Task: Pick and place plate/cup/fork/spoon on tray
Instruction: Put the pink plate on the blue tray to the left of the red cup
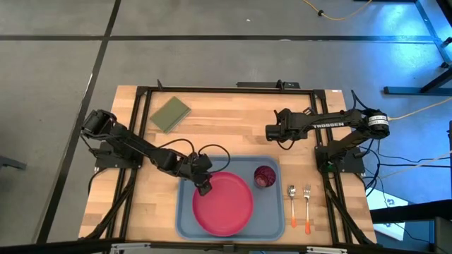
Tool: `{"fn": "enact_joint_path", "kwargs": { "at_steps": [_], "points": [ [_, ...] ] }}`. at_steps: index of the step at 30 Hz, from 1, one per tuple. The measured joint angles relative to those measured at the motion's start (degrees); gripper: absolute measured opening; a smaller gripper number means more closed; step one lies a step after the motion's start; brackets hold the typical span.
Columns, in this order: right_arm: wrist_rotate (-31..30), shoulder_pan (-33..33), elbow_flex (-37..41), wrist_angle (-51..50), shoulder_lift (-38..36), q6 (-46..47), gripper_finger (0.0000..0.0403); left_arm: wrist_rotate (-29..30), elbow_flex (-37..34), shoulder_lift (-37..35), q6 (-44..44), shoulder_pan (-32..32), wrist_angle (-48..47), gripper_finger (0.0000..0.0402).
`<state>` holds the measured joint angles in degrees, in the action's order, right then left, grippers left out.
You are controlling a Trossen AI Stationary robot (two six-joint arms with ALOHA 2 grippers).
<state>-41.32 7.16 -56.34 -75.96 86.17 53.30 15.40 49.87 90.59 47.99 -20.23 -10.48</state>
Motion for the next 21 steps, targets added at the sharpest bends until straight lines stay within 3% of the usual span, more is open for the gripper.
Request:
{"fn": "enact_joint_path", "kwargs": {
  "at_steps": [11, 21],
  "points": [
    [0.0, 0.0, 0.0, 0.0, 0.0, 0.0, 0.0132, 0.5, 0.0, 0.0, 0.1, 0.0, 0.1, 0.0019],
    [0.0, 0.0, 0.0, 0.0, 0.0, 0.0, 0.0132, 5.4, 0.0, 0.0, -0.4, 0.0, 0.1, 0.0026]
  ]
}}
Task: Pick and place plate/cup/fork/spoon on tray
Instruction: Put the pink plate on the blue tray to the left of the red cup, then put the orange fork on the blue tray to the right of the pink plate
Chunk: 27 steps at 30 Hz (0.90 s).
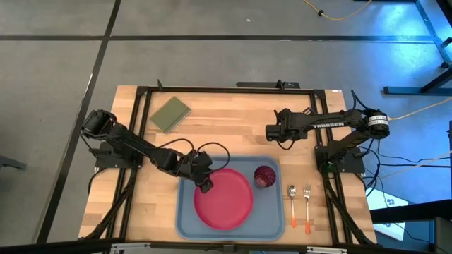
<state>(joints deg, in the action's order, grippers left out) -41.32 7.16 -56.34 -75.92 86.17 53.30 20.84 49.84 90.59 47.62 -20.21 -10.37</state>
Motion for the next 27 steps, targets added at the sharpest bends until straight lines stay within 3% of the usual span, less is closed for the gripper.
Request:
{"fn": "enact_joint_path", "kwargs": {
  "at_steps": [14, 22, 25, 27],
  "points": [
    [0.2, 0.0, 0.0, 0.4, 0.0, -1.7, 0.0132, -0.5, 0.0, -0.1, -0.2, 0.2, 0.0, 0.0054],
    [5.5, -0.7, 0.0, -2.6, 0.0, -5.6, 0.0132, -0.6, 0.0, -0.9, -3.4, 1.6, -0.2, 0.0054],
    [7.5, -2.0, 0.0, -6.9, 0.0, -2.6, 0.0132, -0.6, 0.0, -0.9, -5.7, 2.4, -0.3, 0.0054],
    [12.4, -3.5, 0.0, -10.2, 0.0, 1.3, 0.0132, -0.6, 0.0, -0.9, -6.5, 3.0, -0.3, 0.0054]
  ]
}}
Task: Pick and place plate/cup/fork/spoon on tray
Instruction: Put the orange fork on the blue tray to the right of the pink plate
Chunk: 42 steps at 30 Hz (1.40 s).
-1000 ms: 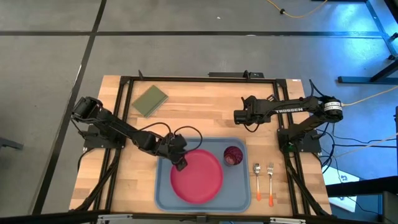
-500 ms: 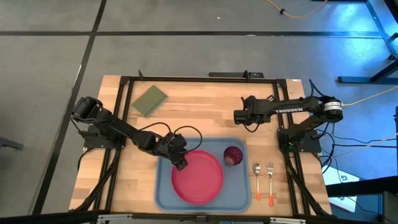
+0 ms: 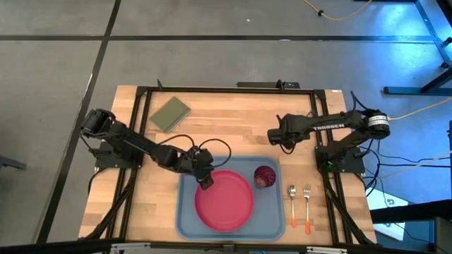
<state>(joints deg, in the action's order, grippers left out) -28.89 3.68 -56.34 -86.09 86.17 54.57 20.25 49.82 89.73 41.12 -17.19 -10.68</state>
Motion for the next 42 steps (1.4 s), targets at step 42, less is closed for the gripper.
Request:
{"fn": "enact_joint_path", "kwargs": {
  "at_steps": [42],
  "points": [
    [33.7, -61.4, -2.5, 24.4, 5.8, 81.2, 0.0132, -3.4, 0.0, -3.7, -13.4, 3.0, -4.3, 0.0054]
  ]
}}
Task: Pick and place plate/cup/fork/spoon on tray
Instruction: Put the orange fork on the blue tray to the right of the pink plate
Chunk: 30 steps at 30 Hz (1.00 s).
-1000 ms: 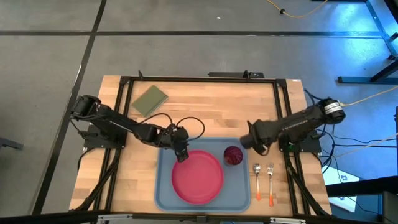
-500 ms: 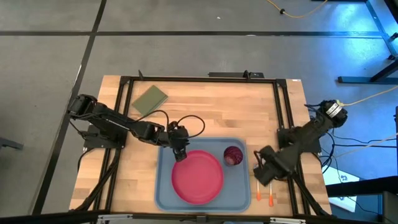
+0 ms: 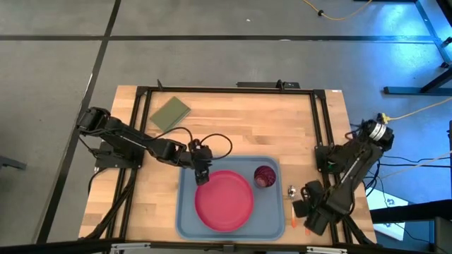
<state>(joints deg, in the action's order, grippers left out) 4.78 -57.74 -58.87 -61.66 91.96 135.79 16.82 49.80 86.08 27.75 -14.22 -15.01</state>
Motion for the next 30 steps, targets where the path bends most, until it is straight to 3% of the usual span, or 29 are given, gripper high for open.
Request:
{"fn": "enact_joint_path", "kwargs": {
  "at_steps": [7, 16, 24, 30],
  "points": [
    [1.4, 0.2, 0.0, 4.1, 6.2, 0.0, 0.0132, 0.0, 0.0, 0.0, 0.0, -0.2, -0.5, 0.0054],
    [2.4, 0.8, -4.3, -4.3, 6.9, 0.4, 0.0132, 0.4, 0.0, 0.0, 0.2, -0.2, -0.5, 0.0054],
    [-0.2, 2.7, -4.4, 2.2, 9.1, 0.3, 0.0132, 0.5, 0.0, 0.0, 0.2, -0.2, -0.5, 0.0054],
    [0.2, 3.2, -4.4, 0.6, 12.1, 0.0, 0.0132, 0.5, 0.0, 0.0, 0.2, -0.2, -0.4, 0.0054]
  ]
}}
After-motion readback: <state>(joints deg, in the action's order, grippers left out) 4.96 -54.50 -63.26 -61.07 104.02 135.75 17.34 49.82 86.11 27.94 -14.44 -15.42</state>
